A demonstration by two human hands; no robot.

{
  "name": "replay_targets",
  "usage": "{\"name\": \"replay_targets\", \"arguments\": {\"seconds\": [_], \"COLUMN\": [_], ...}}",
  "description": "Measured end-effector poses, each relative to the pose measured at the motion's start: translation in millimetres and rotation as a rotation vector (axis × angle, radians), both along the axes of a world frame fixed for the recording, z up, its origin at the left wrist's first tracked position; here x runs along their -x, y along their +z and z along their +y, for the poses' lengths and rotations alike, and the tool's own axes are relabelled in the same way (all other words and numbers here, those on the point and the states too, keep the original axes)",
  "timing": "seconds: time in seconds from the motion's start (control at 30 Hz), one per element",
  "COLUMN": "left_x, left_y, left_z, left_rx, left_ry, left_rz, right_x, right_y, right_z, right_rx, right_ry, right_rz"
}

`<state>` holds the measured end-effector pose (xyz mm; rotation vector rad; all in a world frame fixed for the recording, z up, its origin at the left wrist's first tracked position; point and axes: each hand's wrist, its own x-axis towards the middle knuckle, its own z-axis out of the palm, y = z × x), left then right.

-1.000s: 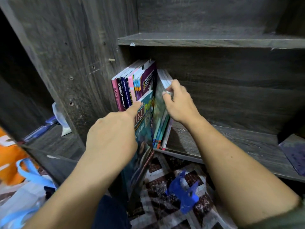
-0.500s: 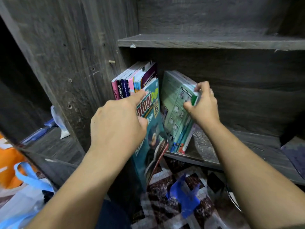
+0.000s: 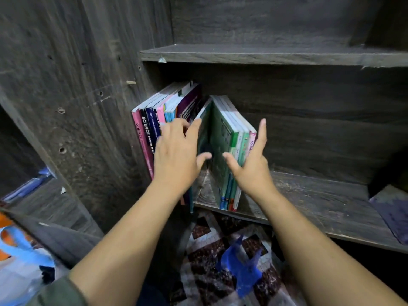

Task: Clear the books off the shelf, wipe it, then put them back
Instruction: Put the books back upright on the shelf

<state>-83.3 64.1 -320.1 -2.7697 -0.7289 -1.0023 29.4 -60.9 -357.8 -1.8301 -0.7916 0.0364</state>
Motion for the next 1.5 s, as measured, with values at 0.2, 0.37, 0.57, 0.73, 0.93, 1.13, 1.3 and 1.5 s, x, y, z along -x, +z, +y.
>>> {"name": "replay_targets", "arguments": {"seconds": [0.2,0.37,0.57,0.73,0.93,1.13,1.3,1.5], "left_x": [25,24,26,43,40,40,44,41], "left_y": [-3,-8,-4,3,2,4,6,12], "left_z": [25,42,45,42,30,26,32,30], "left_rx": [-0.080,-0.067,-0.046,-0.059,0.071,0.131,0.147,0.236], "left_ry": [0.078,0.098,0.119,0.146,0.226,0.210,0.129,0.000], "left_rz": [0.065,-0.068,-0.058,-0.094,-0.145,-0.147,-0.163,-0.194], "right_x": [-12,-1,0,-7,13,13,-5,-1], "right_y": [-15,-26,-54,-84,-103,-108,-83,-19], "right_z": [12,37,51,45,65,67,64,61], "right_rx": [0.146,0.330,0.270,0.550,0.360,0.288,0.452,0.361], "right_ry": [0.114,0.148,0.264,0.316,0.129,0.150,0.308,0.279], "right_rz": [0.142,0.161,0.198,0.240,0.148,0.194,0.253,0.056]}}
